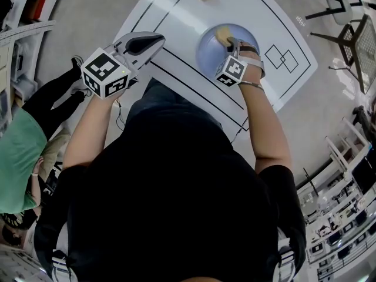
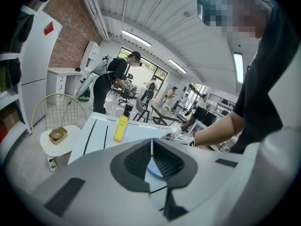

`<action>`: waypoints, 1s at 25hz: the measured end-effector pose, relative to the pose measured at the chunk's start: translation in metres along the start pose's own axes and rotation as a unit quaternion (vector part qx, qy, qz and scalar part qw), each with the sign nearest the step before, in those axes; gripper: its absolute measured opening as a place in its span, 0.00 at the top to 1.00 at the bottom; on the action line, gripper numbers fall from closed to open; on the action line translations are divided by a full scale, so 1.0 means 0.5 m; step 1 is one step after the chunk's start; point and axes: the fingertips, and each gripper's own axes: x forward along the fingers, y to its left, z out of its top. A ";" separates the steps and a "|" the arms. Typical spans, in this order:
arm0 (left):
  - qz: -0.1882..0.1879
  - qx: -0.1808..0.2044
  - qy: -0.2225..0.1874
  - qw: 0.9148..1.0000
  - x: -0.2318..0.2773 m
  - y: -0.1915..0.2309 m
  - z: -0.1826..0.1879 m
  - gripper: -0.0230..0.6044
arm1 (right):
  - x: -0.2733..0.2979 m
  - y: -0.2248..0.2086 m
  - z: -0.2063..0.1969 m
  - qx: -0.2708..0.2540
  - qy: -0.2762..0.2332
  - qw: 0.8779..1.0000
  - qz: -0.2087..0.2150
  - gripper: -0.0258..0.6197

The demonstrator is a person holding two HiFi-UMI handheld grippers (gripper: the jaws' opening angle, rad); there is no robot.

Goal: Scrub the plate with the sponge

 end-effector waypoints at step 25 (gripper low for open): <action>-0.031 0.000 0.012 0.999 0.056 -0.034 -0.004 0.93 | -0.033 0.018 -0.207 0.046 0.101 0.994 0.023 0.92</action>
